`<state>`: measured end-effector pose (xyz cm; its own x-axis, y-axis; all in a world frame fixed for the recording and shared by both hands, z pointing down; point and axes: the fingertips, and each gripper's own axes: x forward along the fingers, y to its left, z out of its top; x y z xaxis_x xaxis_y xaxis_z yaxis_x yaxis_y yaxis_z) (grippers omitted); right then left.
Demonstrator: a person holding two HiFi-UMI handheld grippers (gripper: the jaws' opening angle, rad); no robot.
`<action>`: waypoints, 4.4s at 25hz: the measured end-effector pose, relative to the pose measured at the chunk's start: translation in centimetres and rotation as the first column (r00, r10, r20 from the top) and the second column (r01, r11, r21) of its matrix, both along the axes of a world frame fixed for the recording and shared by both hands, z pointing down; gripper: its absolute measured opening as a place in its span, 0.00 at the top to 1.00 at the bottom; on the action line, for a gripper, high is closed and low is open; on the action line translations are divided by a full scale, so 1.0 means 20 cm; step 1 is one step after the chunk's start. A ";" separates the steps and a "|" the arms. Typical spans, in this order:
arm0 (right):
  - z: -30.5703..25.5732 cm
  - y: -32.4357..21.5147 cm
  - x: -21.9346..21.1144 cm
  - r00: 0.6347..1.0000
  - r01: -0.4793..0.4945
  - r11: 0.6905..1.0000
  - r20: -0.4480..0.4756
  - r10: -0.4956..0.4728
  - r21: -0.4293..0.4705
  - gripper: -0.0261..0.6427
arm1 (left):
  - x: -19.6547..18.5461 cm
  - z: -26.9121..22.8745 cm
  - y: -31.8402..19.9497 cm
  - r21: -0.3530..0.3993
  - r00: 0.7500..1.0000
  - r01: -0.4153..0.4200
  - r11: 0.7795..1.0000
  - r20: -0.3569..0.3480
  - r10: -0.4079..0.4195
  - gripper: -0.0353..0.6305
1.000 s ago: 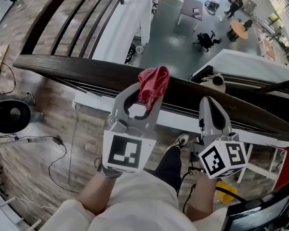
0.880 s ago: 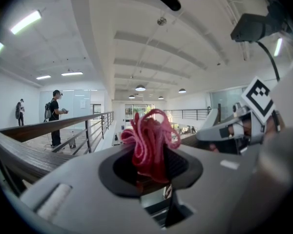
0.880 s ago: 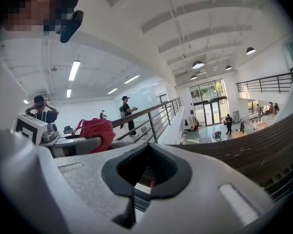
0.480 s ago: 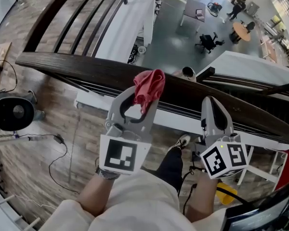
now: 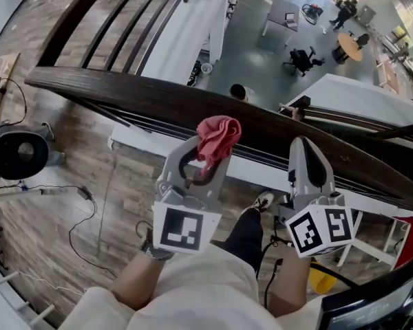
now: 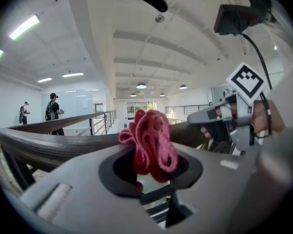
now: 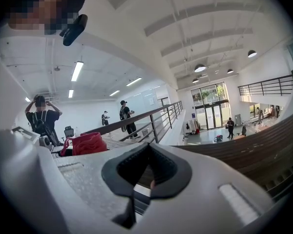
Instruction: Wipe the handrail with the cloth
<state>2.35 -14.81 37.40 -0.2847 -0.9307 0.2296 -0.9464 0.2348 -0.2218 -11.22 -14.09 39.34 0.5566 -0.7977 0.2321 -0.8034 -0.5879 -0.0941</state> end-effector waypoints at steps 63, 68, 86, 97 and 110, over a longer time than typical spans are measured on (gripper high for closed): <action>0.14 0.22 0.11 0.993 -0.061 0.998 -0.098 0.059 -0.016 0.96 | 0.48 0.22 0.16 -0.131 0.958 -0.287 0.949 -0.015 0.288 0.76; 0.15 0.24 0.11 0.993 -0.072 0.997 -0.096 0.069 -0.025 0.96 | 0.48 0.22 0.16 -0.148 0.959 -0.284 0.947 -0.031 0.283 0.76; 0.07 0.17 0.06 0.996 -0.028 1.000 -0.084 0.029 0.006 0.96 | 0.21 0.20 0.07 -0.129 0.989 -0.144 0.981 -0.038 0.140 0.76; 0.03 0.13 0.11 0.998 -0.021 1.000 -0.066 0.022 0.023 0.96 | 0.18 0.20 0.07 -0.170 0.992 -0.092 0.981 -0.102 0.075 0.76; -0.05 0.13 0.26 0.996 -0.045 0.999 -0.075 0.046 0.010 0.96 | 0.29 0.15 0.08 -0.206 0.994 -0.083 0.975 -0.082 0.068 0.76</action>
<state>7.48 -12.23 36.31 -0.2240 -0.9443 0.2411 -0.9701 0.1923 -0.1481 -5.50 -12.41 42.39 0.6352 -0.6912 0.3447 -0.7561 -0.6475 0.0948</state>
